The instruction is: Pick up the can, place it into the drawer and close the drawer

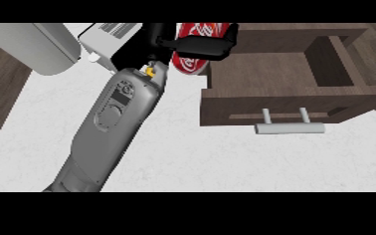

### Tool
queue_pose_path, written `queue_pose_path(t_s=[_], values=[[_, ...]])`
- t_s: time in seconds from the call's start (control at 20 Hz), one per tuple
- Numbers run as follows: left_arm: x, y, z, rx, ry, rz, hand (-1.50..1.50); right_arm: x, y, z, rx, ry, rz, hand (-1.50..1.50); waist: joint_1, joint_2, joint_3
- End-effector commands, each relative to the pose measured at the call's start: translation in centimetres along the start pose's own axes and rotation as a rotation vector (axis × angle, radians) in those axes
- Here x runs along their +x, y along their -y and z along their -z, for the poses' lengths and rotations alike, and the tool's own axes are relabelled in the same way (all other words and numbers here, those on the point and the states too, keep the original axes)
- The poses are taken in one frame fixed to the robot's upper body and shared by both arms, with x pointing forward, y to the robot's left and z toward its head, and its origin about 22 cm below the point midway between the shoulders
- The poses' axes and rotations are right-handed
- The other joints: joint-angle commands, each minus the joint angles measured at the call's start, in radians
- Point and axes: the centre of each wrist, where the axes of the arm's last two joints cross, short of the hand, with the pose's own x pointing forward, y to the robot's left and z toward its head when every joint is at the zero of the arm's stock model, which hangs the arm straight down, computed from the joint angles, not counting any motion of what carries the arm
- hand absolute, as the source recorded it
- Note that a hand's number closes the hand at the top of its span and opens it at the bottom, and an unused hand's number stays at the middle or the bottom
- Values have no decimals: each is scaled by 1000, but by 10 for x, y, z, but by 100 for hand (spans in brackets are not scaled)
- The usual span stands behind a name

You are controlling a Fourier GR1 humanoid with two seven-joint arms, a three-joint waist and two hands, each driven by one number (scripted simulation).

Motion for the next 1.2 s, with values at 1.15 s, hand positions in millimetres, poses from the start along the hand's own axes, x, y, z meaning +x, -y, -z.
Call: queue_pose_path(t_s=[1.15], values=[[32,70,71,21,-43,137,150,-3,-10,20,29,7,0,-150,-49,14,2]])
